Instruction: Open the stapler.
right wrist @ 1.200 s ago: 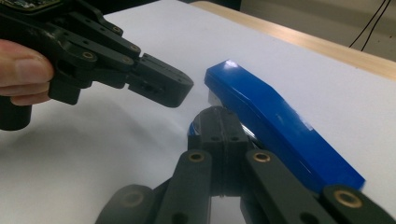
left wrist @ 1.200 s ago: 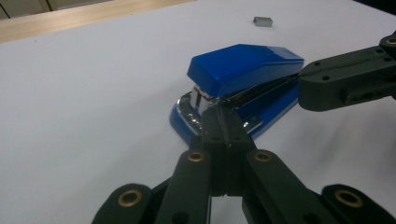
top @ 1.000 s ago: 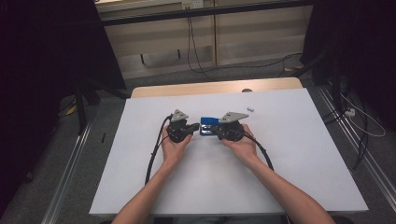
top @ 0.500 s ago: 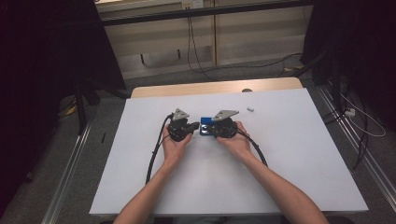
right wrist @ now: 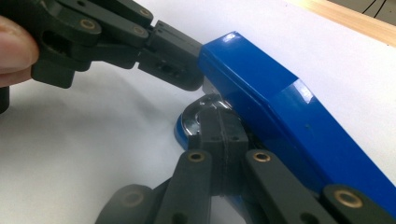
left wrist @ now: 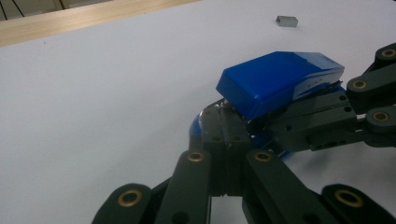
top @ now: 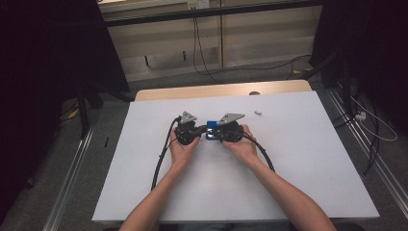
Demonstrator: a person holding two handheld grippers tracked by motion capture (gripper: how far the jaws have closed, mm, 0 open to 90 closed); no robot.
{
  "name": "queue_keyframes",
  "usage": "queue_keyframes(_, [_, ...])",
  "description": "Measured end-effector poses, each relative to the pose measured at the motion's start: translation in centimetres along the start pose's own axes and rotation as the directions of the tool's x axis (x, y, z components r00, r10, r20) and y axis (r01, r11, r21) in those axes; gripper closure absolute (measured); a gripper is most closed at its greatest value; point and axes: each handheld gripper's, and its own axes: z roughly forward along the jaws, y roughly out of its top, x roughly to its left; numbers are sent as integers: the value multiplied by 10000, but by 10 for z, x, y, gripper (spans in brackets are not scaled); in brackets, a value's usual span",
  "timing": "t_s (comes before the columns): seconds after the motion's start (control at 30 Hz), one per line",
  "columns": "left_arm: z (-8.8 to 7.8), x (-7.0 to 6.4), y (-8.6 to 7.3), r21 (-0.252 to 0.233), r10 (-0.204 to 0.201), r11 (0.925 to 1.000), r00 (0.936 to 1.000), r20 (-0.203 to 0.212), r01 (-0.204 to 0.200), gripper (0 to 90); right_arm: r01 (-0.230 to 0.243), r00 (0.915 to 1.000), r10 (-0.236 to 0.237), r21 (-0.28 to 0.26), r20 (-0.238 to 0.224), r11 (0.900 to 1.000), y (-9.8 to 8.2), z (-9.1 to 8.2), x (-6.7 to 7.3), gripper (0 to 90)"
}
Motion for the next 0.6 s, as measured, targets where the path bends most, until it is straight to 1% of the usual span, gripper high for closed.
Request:
queue_keyframes(0.07, [0, 0, 2, 40, 114, 9999, 9999, -27, -114, 900, -11, 10000, 11, -17, 8, 10000, 0, 0, 1, 900])
queue_keyframes(0.23, [-1, 0, 3, 12, 121, 9999, 9999, -30, -121, 900, -30, 10000, 30, -60, 4, 10000, -1, 0, 0, 900])
queue_keyframes(0.33, [0, 0, 4, -85, 21, 10000, 10000, -20, -21, 900, -62, 10000, 62, -82, 5, 9999, -1, 0, 0, 900])
queue_keyframes(0.4, [-1, 0, 5, -96, 82, 9999, 10000, -24, -82, 900, -60, 10000, 60, -91, 10, 9999, -1, 0, 1, 900])
queue_keyframes(0.43, [-1, -1, 5, -177, 20, 9998, 10000, 11, -20, 900, -67, 10000, 67, -97, 4, 9999, -1, 0, 0, 900])
queue_keyframes(0.5, [-1, -1, 6, -166, 40, 9999, 10000, 15, -39, 900, -79, 10000, 79, -112, -6, 9999, -1, 1, 0, 900])
queue_keyframes(0.53, [-1, -1, 6, -263, -53, 9996, 10000, 35, 54, 900, -82, 10000, 82, -132, -16, 9999, -1, 1, 1, 900])
queue_keyframes(0.6, [-2, -1, 6, -254, -64, 9997, 10000, 66, 65, 900, -45, 10000, 45, -125, -23, 9999, -1, 1, 1, 900])
